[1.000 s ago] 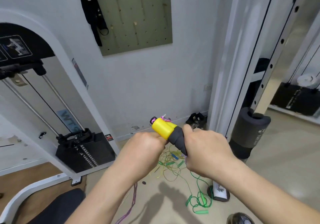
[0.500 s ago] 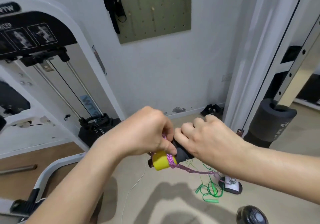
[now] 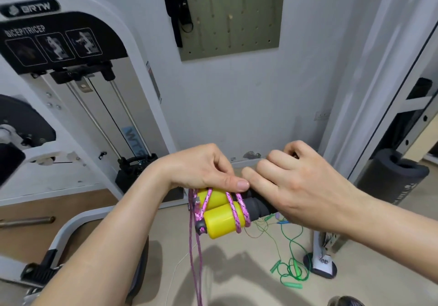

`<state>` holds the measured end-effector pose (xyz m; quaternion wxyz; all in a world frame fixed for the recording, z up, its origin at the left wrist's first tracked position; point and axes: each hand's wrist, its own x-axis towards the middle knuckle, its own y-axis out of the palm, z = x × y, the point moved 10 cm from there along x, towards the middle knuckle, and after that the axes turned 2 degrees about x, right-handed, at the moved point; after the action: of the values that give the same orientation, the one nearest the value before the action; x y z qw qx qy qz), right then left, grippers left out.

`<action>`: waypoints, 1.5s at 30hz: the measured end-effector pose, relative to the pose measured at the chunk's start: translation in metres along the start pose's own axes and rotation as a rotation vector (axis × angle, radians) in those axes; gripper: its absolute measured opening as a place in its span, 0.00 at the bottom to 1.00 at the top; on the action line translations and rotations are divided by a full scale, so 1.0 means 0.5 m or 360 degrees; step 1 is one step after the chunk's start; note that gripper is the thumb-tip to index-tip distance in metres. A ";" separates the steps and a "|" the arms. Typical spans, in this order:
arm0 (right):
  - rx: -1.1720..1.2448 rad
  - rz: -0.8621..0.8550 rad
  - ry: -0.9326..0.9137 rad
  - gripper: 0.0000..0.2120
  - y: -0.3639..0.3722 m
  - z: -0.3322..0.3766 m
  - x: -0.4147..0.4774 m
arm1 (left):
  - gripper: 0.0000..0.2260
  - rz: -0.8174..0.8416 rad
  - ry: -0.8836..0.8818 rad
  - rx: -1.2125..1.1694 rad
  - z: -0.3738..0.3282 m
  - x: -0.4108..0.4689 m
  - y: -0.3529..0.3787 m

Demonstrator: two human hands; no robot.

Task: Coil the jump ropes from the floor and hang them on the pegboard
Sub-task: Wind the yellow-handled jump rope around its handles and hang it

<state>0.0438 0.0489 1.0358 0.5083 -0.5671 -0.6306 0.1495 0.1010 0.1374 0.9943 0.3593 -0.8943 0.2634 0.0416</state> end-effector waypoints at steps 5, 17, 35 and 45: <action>0.0104 0.0059 0.0233 0.15 0.006 -0.026 0.026 | 0.22 -0.0104 0.0134 -0.0356 0.032 -0.010 -0.018; 0.0875 -0.0079 0.1079 0.19 0.099 -0.103 0.009 | 0.11 -0.0909 0.0059 -0.1687 0.141 -0.005 -0.057; 0.0051 0.0649 0.0942 0.13 0.188 -0.095 0.023 | 0.10 -0.0987 0.0530 0.1614 -0.037 -0.056 -0.023; -0.0063 0.0427 0.0305 0.05 0.116 -0.009 0.101 | 0.09 -0.0696 0.0150 0.0260 0.014 -0.031 -0.121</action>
<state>0.0882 0.1088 1.0172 0.5303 -0.6678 -0.5007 0.1488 0.1189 0.1851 1.0308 0.4182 -0.8990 0.0824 -0.1006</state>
